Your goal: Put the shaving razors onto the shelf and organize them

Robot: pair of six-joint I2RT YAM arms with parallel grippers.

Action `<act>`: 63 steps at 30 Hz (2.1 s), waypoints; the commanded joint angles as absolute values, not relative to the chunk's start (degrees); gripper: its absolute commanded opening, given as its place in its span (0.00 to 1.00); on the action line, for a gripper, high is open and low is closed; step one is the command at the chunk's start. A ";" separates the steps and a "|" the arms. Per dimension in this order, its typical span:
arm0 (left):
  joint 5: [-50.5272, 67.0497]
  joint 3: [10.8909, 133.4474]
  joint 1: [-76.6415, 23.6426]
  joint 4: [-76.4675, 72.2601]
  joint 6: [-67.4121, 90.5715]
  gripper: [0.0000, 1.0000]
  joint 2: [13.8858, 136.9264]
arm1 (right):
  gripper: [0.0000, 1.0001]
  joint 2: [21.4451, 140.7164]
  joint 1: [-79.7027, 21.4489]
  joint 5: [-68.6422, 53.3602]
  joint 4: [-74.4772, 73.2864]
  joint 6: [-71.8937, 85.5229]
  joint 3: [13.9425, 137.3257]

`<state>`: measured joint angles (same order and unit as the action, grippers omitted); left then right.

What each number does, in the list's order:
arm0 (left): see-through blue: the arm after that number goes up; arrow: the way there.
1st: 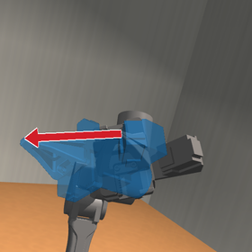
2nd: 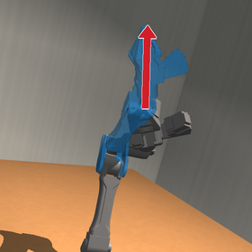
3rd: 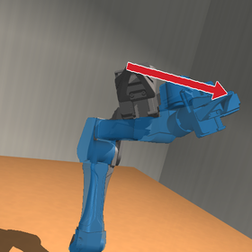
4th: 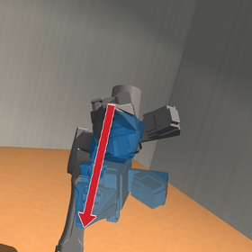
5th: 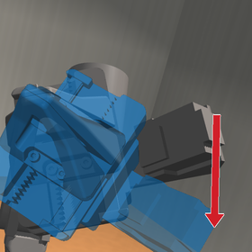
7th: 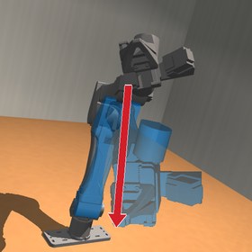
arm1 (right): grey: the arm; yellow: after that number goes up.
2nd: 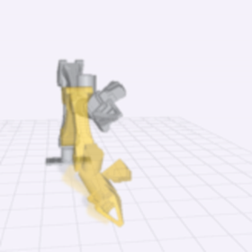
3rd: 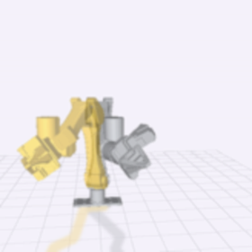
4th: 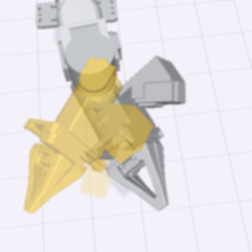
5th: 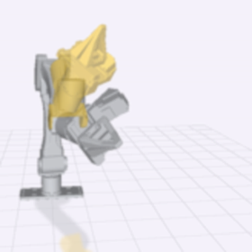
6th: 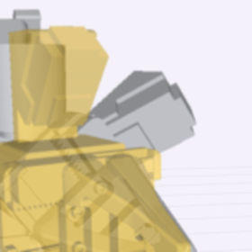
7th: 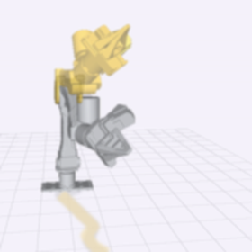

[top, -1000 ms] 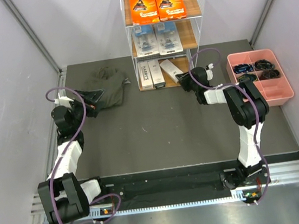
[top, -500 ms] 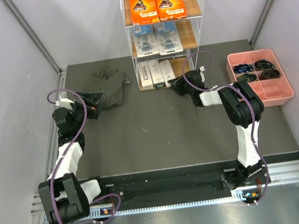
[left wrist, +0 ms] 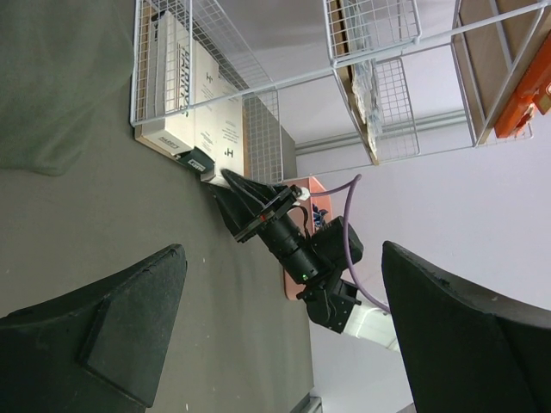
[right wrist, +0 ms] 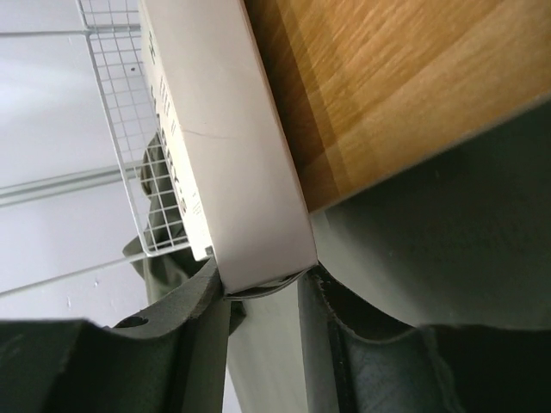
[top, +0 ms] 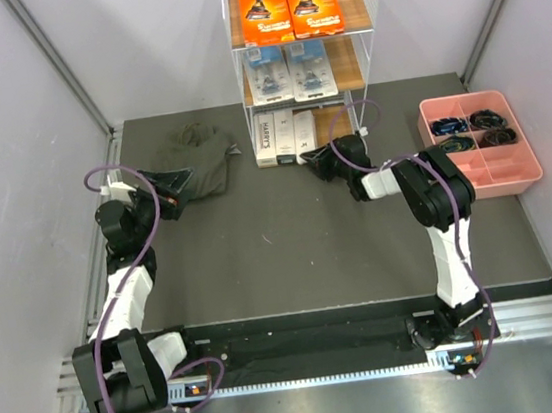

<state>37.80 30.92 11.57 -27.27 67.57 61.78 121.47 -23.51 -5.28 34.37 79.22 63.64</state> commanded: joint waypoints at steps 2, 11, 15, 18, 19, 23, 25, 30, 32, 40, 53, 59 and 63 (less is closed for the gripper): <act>37.62 30.41 11.34 -28.56 67.24 0.99 60.03 | 0.26 123.84 -24.70 -8.35 36.12 80.33 66.97; 38.14 30.41 11.34 -28.39 67.59 0.99 60.21 | 0.33 126.56 -23.64 -10.19 35.68 82.35 69.78; 38.23 30.15 11.34 -28.48 67.59 0.99 60.03 | 0.46 127.00 -23.56 -11.42 34.03 82.62 70.75; 38.23 29.80 11.34 -28.39 67.50 0.99 59.85 | 0.58 126.48 -23.47 -11.86 31.47 81.74 71.19; 38.15 29.71 11.34 -28.30 67.41 0.99 59.77 | 0.61 126.21 -23.47 -11.95 31.12 81.13 71.19; 38.41 29.36 11.34 -28.30 67.41 0.99 59.77 | 0.77 124.55 -23.12 -12.04 29.88 79.98 70.23; 38.58 29.09 11.43 -28.30 67.33 0.99 59.59 | 0.85 123.32 -22.94 -12.04 30.14 79.20 69.26; 38.50 28.65 11.34 -28.21 66.97 0.99 59.06 | 0.95 120.77 -23.03 -12.65 32.78 77.61 66.37; 38.50 28.65 11.34 -28.21 66.88 0.99 58.89 | 0.97 119.45 -23.03 -12.83 34.89 77.52 65.31; 39.02 28.92 11.42 -28.21 65.74 0.99 58.10 | 0.99 114.97 -23.03 -14.06 39.55 77.87 60.82; 41.92 30.76 11.34 -26.19 62.41 0.99 59.32 | 0.99 102.58 -27.51 -14.85 26.65 69.54 60.73; 46.84 33.04 11.42 -25.93 59.07 0.99 60.56 | 0.99 93.09 -29.88 -9.78 6.91 58.13 60.30; 48.16 35.33 11.34 -21.11 56.00 0.99 61.26 | 0.99 85.18 -29.97 -4.06 -4.37 51.96 57.84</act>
